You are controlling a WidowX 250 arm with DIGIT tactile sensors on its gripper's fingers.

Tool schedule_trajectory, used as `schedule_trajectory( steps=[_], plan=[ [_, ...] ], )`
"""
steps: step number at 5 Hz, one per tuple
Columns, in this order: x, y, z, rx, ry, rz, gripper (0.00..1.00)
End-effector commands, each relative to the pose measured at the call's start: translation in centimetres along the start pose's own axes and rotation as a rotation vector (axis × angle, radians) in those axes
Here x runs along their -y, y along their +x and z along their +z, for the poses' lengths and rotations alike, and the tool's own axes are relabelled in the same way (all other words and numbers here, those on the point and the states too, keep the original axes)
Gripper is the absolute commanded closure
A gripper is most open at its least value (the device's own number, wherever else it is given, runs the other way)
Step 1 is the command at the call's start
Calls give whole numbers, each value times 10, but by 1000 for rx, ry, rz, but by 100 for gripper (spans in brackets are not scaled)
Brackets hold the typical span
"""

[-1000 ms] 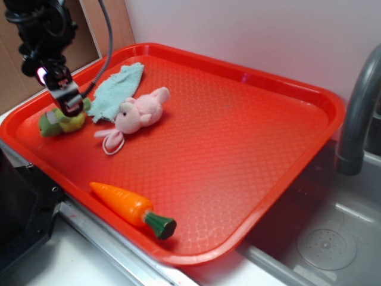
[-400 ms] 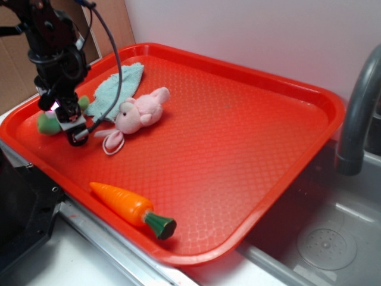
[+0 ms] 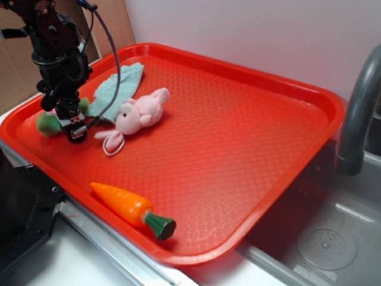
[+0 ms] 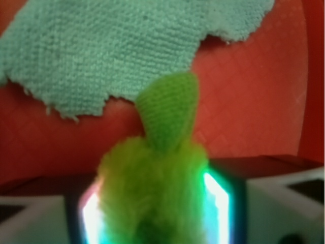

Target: Grab the green animal.

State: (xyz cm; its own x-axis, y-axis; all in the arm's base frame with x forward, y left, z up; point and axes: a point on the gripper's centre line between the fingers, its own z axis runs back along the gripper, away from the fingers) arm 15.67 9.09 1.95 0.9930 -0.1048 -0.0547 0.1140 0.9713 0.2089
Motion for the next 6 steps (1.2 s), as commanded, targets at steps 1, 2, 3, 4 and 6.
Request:
schedule_trajectory(
  steps=[1, 2, 3, 4, 6],
  plan=[
    [16, 6, 53, -25, -5, 100, 100],
    [40, 13, 111, 35, -59, 145, 100],
    [58, 17, 149, 78, -127, 156, 100],
    [69, 14, 180, 140, -185, 203, 100],
    [75, 7, 194, 190, -240, 193, 100]
  ],
)
